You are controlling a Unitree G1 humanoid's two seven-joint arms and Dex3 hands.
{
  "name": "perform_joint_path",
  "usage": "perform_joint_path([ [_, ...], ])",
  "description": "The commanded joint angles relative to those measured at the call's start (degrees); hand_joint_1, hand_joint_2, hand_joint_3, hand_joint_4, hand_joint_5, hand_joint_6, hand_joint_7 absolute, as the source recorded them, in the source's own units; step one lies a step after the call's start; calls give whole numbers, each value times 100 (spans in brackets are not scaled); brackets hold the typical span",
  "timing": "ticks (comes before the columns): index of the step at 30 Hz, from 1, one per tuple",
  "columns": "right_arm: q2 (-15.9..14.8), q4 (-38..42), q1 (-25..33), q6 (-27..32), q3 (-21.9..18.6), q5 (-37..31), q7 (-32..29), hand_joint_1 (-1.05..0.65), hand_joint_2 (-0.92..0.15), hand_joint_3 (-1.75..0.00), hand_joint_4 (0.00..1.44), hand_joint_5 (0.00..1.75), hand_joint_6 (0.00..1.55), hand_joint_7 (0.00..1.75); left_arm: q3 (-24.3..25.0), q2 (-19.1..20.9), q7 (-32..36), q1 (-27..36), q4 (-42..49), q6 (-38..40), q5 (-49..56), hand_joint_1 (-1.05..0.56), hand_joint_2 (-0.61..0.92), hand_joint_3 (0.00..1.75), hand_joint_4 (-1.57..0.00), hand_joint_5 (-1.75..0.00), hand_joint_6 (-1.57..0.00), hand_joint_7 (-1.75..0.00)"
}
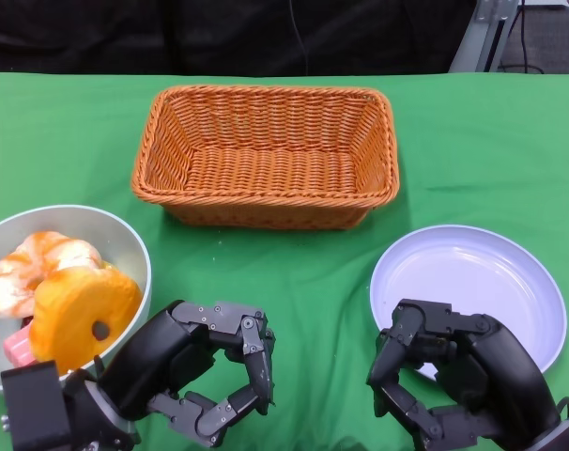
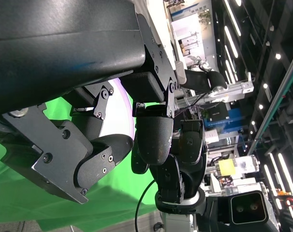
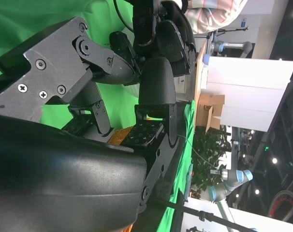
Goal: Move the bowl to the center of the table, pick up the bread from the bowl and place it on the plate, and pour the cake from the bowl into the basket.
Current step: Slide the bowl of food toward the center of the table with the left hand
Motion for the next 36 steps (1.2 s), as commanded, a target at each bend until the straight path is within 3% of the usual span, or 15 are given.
perform_joint_path([
  [1, -5, -5, -11, -25, -43, 98, 1, -7, -49, -103, 82, 156, 79, 118, 12, 75, -21, -30, 54, -9, -16, -6, 44, 122, -80, -156, -88, -127],
  [7, -14, -2, -15, -37, -30, 68, -12, -6, -46, -108, 82, 157, 79, 117, 19, 83, -19, -25, 51, 10, -25, -6, 42, 125, -81, -154, -88, -127],
  [36, 13, 51, -43, -54, -22, 46, -21, -7, -50, -101, 81, 157, 80, 117, 72, 77, -23, -56, -5, -166, -99, -6, 46, 117, -81, -152, -88, -124],
])
